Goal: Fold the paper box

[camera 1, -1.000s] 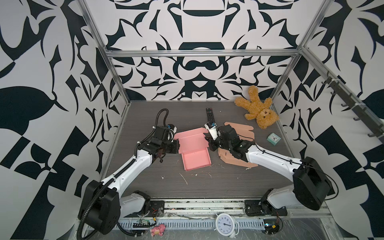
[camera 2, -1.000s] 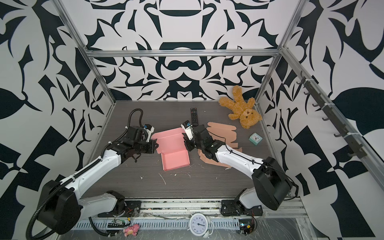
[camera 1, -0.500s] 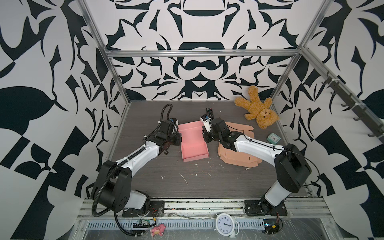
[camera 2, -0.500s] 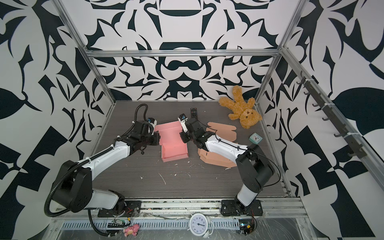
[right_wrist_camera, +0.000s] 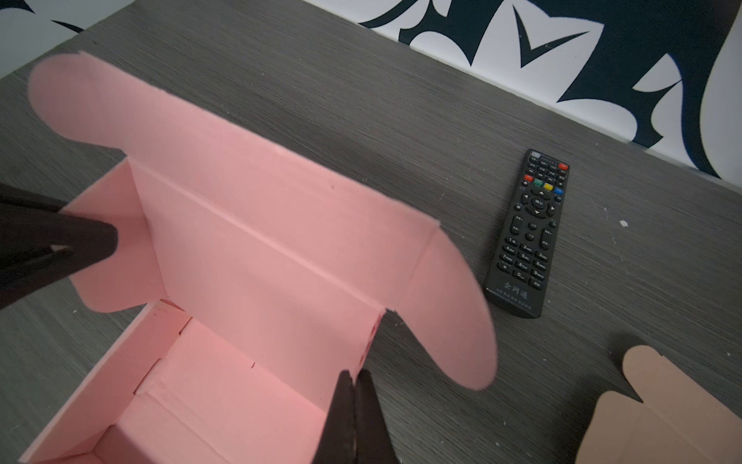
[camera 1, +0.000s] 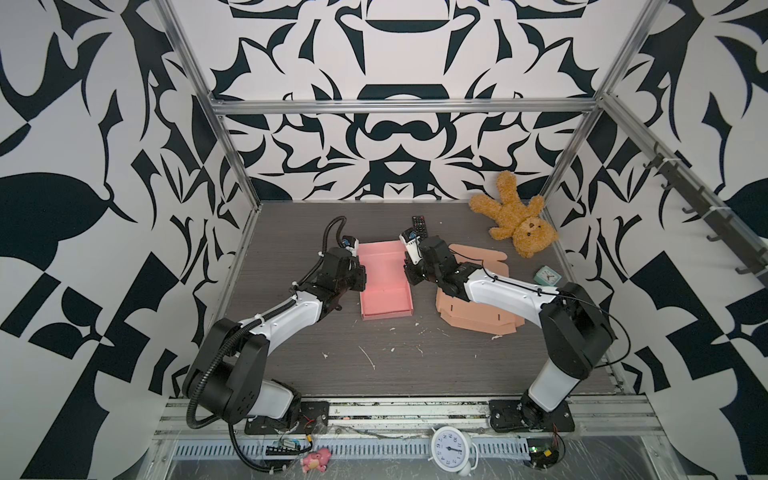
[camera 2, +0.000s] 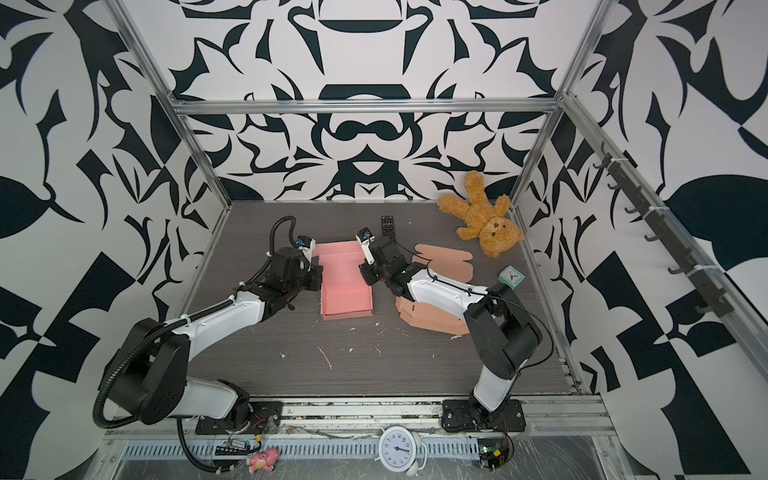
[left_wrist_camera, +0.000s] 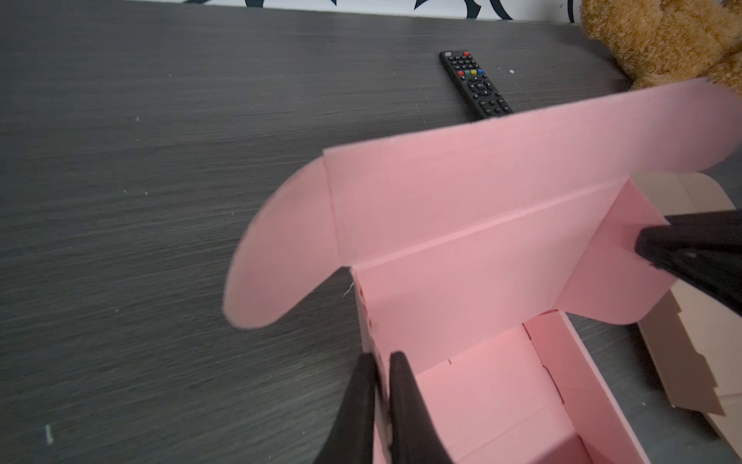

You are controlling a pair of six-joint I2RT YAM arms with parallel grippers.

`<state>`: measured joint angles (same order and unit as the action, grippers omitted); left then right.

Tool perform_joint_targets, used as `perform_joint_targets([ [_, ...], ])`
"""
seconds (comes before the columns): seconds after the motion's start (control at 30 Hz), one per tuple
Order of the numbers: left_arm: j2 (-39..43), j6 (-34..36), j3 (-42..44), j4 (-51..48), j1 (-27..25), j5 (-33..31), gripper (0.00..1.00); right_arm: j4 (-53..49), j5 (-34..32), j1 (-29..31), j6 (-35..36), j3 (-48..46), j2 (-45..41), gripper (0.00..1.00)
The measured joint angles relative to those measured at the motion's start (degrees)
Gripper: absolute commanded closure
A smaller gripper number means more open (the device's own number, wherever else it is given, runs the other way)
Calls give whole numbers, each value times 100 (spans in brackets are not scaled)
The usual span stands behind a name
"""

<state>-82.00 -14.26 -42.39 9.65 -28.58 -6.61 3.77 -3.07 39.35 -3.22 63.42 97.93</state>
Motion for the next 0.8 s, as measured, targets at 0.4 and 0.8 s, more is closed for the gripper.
perform_joint_targets([
  [0.4,-133,192,490,1117,-428,-844,87,433,-20,-28,-2,-306,-39,92],
  [0.8,-87,236,1115,1878,-872,-1316,86,516,90,-22,-7,-708,-293,90],
])
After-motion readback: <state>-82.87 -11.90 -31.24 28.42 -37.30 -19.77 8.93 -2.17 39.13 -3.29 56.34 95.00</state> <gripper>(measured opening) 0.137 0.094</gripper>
